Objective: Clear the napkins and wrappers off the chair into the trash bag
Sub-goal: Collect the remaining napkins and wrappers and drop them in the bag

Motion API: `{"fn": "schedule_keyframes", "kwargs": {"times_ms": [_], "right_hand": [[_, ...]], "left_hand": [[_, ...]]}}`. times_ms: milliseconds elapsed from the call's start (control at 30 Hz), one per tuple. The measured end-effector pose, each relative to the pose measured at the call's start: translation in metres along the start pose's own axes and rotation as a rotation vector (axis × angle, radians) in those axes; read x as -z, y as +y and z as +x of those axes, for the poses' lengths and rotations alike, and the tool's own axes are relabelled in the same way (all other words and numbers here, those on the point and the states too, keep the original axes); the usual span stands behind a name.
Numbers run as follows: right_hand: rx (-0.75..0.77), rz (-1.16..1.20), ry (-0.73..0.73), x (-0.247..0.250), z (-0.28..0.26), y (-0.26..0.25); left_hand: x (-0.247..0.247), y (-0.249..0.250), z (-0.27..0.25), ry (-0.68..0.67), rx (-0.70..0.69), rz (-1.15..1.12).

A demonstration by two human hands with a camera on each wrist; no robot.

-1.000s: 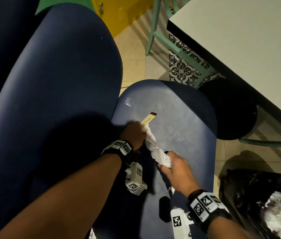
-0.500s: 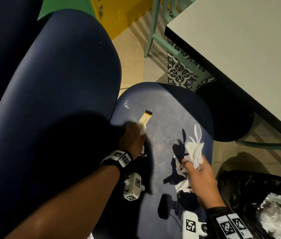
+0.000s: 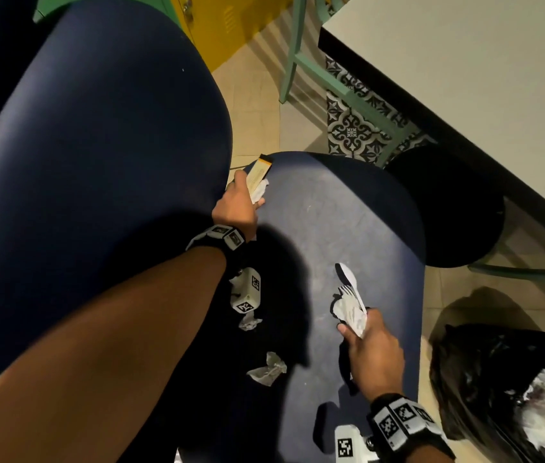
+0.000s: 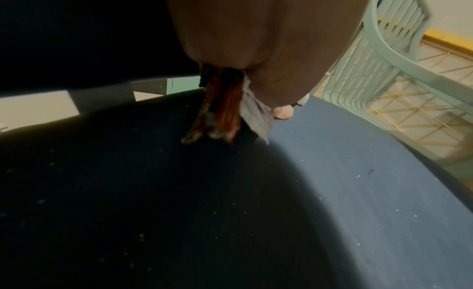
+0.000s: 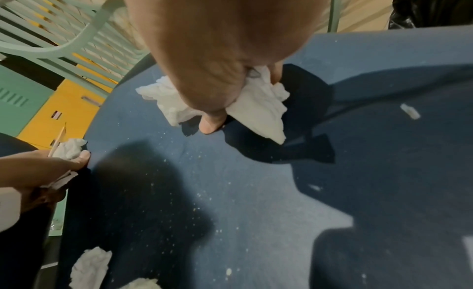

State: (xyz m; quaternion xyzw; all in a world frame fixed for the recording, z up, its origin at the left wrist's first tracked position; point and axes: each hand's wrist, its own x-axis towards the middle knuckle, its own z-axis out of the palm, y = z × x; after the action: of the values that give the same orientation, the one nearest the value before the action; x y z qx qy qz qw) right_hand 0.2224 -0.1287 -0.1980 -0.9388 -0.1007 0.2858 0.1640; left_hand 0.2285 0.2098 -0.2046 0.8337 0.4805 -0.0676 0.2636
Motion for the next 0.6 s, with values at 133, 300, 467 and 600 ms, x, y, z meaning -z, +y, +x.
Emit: {"fn": "schedule_keyframes", "kwargs": {"times_ms": [133, 300, 467, 600], "right_hand": [[0.032, 0.009, -0.017, 0.003, 0.001, 0.0], [0.086, 0.135, -0.088, 0.007, 0.011, 0.0], [0.094, 0.207, -0.178, 0.009, 0.021, -0.011], [0.097, 0.246, -0.24, 0.007, 0.024, -0.02]], "left_hand": [[0.001, 0.005, 0.003, -0.017, 0.061, 0.027], [0.005, 0.008, -0.003, -0.038, 0.079, 0.023], [0.011, -0.008, -0.026, -0.036, 0.042, -0.246], [0.029, -0.029, -0.075, 0.04, -0.039, -0.508]]}}
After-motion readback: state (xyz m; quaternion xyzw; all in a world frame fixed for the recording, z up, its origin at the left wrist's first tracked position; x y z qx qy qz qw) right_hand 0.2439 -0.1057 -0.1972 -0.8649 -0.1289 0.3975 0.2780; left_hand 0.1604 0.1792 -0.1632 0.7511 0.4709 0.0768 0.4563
